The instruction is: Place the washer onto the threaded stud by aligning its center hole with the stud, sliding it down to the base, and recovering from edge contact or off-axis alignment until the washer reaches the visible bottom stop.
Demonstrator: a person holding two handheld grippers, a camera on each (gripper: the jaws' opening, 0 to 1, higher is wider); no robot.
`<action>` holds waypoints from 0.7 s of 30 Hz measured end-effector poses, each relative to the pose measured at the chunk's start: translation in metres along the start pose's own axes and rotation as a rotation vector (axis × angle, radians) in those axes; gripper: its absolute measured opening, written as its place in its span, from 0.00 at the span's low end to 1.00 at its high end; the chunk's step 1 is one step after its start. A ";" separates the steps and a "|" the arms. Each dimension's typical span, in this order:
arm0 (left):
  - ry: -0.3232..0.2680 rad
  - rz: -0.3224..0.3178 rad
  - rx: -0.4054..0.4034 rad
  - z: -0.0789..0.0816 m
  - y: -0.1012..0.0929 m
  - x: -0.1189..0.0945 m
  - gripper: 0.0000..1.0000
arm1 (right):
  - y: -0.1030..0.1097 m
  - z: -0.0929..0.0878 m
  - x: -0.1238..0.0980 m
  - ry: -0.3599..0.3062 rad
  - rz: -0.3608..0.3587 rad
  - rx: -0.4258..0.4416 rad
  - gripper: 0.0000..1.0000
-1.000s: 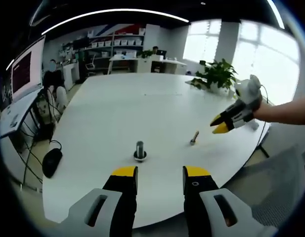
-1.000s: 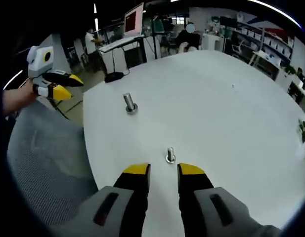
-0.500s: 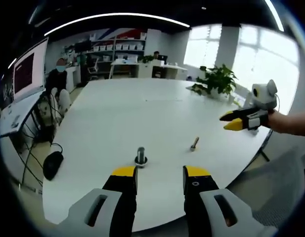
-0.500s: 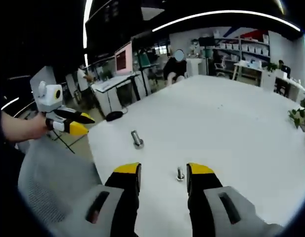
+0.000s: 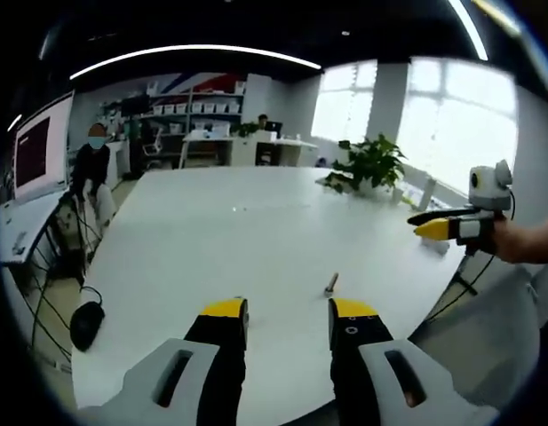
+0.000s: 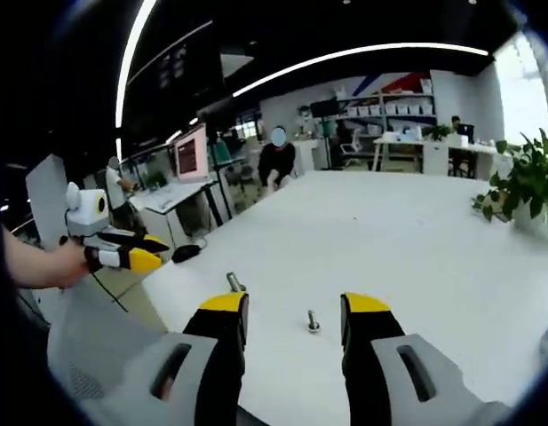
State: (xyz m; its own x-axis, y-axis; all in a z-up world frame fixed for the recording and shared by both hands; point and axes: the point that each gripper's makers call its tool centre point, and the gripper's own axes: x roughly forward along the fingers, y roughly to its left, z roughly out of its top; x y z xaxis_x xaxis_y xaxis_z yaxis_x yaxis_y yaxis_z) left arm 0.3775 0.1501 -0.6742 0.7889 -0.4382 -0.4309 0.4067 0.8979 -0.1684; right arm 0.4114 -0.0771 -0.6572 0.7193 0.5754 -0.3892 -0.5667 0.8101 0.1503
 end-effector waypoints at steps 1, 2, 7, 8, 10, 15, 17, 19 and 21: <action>-0.006 -0.004 0.004 0.001 -0.001 -0.001 0.36 | -0.001 0.000 -0.004 -0.005 -0.016 -0.008 0.43; -0.011 -0.009 0.010 0.003 -0.003 -0.002 0.36 | -0.002 -0.001 -0.009 -0.011 -0.030 -0.006 0.43; -0.036 -0.016 0.002 0.008 -0.003 -0.007 0.36 | -0.002 -0.012 -0.016 0.000 -0.067 -0.012 0.44; -0.036 -0.017 0.011 0.008 -0.004 -0.009 0.36 | -0.001 -0.014 -0.017 0.001 -0.076 -0.025 0.44; -0.044 -0.003 0.034 0.010 0.000 -0.011 0.36 | -0.001 -0.017 -0.015 0.014 -0.079 -0.057 0.44; -0.053 -0.005 0.012 0.010 0.005 -0.009 0.36 | -0.007 -0.006 -0.022 0.002 -0.105 -0.095 0.44; -0.069 -0.005 0.020 0.011 0.004 -0.009 0.36 | -0.012 -0.007 -0.025 0.012 -0.125 -0.129 0.44; -0.057 -0.001 0.023 0.008 0.005 -0.008 0.36 | -0.018 -0.012 -0.028 0.027 -0.137 -0.153 0.43; -0.058 -0.002 0.020 0.009 0.005 -0.007 0.36 | -0.025 -0.018 -0.030 0.041 -0.157 -0.150 0.43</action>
State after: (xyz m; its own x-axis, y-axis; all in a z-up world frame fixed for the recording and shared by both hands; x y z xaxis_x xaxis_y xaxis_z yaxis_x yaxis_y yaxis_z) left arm 0.3778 0.1574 -0.6638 0.8131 -0.4422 -0.3785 0.4168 0.8962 -0.1516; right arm 0.3959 -0.1166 -0.6658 0.7882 0.4363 -0.4341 -0.5048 0.8617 -0.0506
